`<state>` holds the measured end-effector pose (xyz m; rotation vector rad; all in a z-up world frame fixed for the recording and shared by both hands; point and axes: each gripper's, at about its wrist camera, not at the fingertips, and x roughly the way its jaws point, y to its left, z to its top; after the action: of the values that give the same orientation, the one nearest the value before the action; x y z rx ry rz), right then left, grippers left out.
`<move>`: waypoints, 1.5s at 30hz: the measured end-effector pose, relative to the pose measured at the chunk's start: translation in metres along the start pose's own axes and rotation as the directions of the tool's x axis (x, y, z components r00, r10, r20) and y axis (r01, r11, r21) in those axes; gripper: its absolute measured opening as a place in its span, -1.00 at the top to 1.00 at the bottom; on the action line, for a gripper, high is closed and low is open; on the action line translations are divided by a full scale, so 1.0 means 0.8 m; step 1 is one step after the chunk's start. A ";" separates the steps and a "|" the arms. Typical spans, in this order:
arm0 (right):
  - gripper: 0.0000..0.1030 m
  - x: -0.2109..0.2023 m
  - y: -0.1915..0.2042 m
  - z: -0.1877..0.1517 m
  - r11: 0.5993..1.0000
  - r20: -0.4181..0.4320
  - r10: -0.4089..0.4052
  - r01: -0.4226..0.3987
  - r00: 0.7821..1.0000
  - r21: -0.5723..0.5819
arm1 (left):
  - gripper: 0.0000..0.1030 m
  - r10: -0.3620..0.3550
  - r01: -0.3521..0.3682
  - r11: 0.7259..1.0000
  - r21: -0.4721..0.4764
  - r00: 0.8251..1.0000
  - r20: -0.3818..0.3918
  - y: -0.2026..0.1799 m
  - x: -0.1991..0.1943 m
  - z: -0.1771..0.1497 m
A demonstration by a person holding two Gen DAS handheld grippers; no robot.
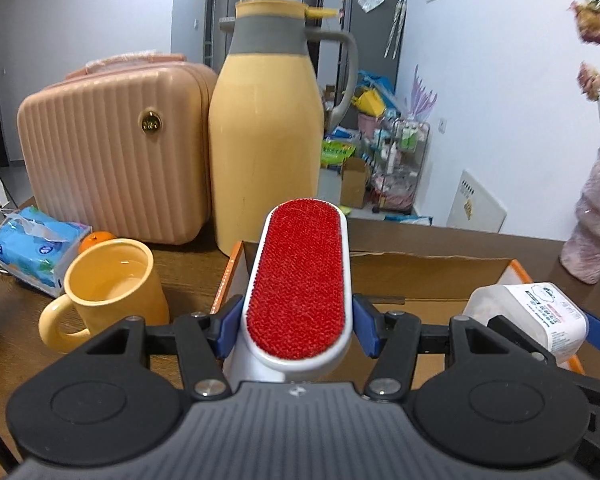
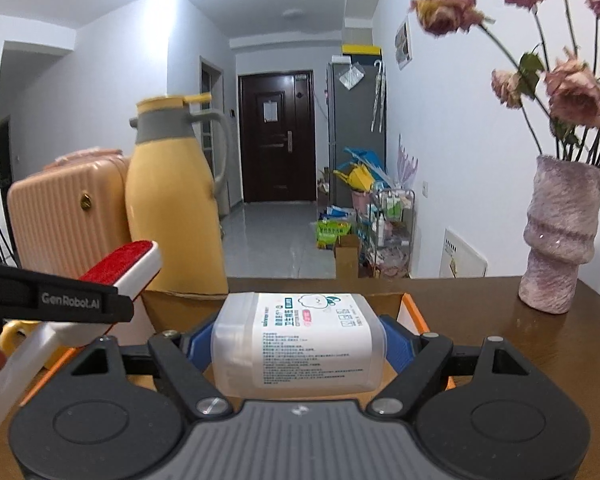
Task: Organize rigid objects
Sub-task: 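Carry the lint brush and white bottle with both tools over the cardboard box, then lower both tools into the box and open them to release the items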
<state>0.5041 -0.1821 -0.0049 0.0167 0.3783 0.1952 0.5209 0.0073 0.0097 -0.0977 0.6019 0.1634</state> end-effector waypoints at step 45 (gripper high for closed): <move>-1.00 0.041 -0.009 -0.020 0.998 -0.148 -0.057 0.060 0.987 0.010 | -1.00 0.060 -0.060 0.998 -0.005 0.997 0.044 0.023 -0.011 -0.008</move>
<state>0.5292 -0.1835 -0.0321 0.0054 0.5275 0.1359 0.5068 0.0237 0.0092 -0.0798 0.5606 0.2246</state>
